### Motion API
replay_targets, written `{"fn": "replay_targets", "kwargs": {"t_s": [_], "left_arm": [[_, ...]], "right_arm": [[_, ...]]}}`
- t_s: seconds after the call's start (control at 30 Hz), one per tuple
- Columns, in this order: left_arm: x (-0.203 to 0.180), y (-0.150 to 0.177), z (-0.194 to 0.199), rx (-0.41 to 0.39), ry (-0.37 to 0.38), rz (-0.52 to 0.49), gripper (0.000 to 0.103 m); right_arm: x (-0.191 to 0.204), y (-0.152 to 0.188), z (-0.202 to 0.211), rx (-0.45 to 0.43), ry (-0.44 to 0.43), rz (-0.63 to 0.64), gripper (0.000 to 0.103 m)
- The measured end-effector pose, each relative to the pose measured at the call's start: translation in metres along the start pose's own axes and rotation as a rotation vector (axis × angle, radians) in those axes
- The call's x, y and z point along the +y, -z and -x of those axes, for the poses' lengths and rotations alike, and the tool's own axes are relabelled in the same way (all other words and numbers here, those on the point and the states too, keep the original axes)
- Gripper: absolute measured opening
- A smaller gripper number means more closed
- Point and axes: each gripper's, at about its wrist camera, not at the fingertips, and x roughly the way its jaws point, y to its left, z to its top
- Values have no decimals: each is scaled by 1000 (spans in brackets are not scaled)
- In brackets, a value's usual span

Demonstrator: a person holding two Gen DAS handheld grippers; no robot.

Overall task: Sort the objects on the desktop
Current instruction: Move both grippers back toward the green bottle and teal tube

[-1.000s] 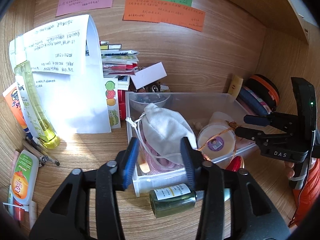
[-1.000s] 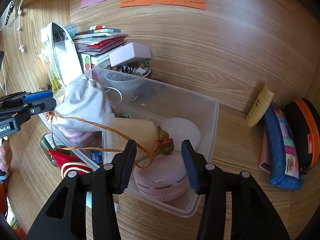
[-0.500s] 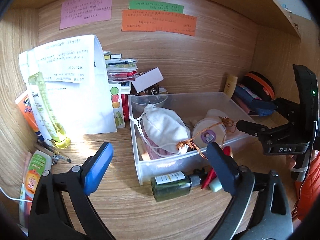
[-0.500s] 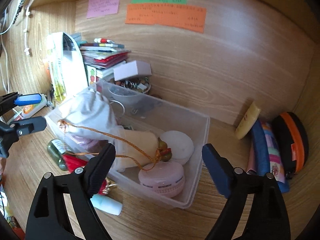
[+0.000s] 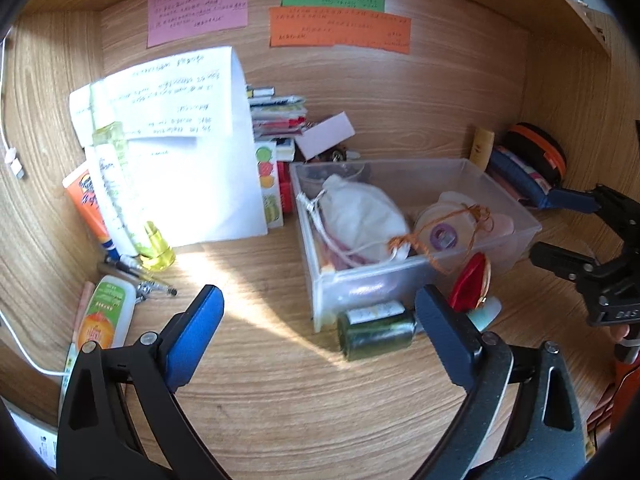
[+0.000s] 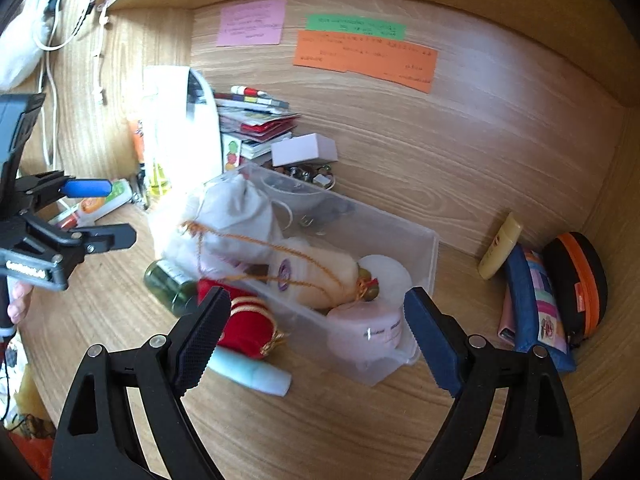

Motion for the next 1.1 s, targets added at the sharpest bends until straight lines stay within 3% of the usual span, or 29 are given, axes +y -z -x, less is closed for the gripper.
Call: {"fn": "replay_targets", "kwargs": {"t_s": [0.23,0.47,0.83,1.1], "left_arm": [[4,24,-16,96,-16,-12,98],[-9,40,-40,202,54,-12,98],[-20,31,-65,256,143,28,98],[-23,27,-72,238,162,55,98]], "right_arm": [[13,21,-2,52,9,14,87],[22,41,-19,131,-25,-7,87],[31,52,-55,265,-99,-38,87],[36,51,-70,311,-125,-84,87]]}}
